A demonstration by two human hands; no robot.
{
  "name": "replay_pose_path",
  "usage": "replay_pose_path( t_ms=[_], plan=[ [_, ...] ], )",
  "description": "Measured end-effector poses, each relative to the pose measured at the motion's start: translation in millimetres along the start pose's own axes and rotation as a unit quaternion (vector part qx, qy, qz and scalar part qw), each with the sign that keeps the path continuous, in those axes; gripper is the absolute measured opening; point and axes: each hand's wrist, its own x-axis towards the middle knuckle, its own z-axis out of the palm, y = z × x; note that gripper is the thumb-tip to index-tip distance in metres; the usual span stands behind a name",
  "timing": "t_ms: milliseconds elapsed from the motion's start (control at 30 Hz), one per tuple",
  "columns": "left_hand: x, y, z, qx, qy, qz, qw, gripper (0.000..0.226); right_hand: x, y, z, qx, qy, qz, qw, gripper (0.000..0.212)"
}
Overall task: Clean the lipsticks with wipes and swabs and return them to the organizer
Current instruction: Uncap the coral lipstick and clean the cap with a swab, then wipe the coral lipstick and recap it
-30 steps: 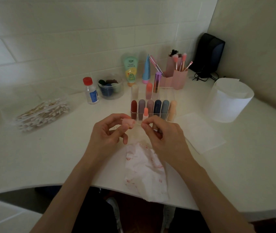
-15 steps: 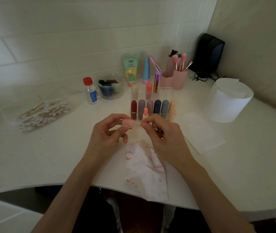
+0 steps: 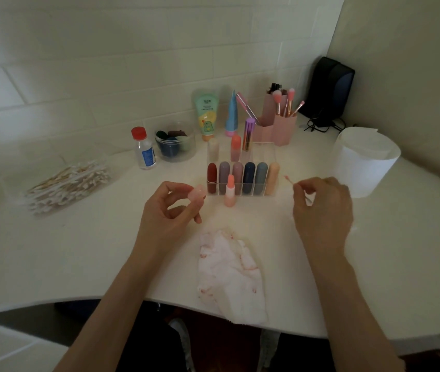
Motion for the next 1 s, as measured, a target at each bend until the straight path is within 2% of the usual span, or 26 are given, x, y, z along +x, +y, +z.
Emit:
replay_pose_path(
  t_ms=[100, 233, 400, 500, 633, 767, 900, 1000],
  plan=[
    [-1, 2, -1, 0.005, -0.004, -0.003, 1.0, 0.024, 5, 15, -4, -0.054, -0.043, 0.059, 0.996, 0.009],
    [-2, 2, -1, 0.029, -0.009, 0.009, 1.0, 0.028, 4, 16, -4, -0.089, -0.079, 0.083, 0.989, 0.012],
    [-2, 2, -1, 0.042, -0.011, 0.023, 0.999, 0.023, 3, 19, -2, -0.064, -0.11, 0.118, 0.985, 0.011],
    [-3, 4, -1, 0.023, -0.021, 0.005, 0.999, 0.024, 3, 15, -3, -0.045, -0.095, 0.105, 0.989, 0.011],
    [-3, 4, 0, 0.021, -0.039, 0.006, 0.999, 0.026, 1, 2, -1, 0.026, -0.065, 0.032, 0.997, 0.008],
    [-2, 5, 3, 0.043, -0.045, 0.018, 0.998, 0.032, -9, -22, 4, 0.098, -0.122, -0.034, 0.987, 0.01],
    [-1, -1, 2, 0.004, -0.061, 0.022, 0.998, 0.015, -18, -46, 13, 0.138, -0.247, -0.015, 0.959, 0.023],
    [0, -3, 1, -0.016, -0.076, 0.024, 0.997, 0.013, -21, -54, 25, 0.125, -0.288, 0.003, 0.949, 0.036]
  ],
)
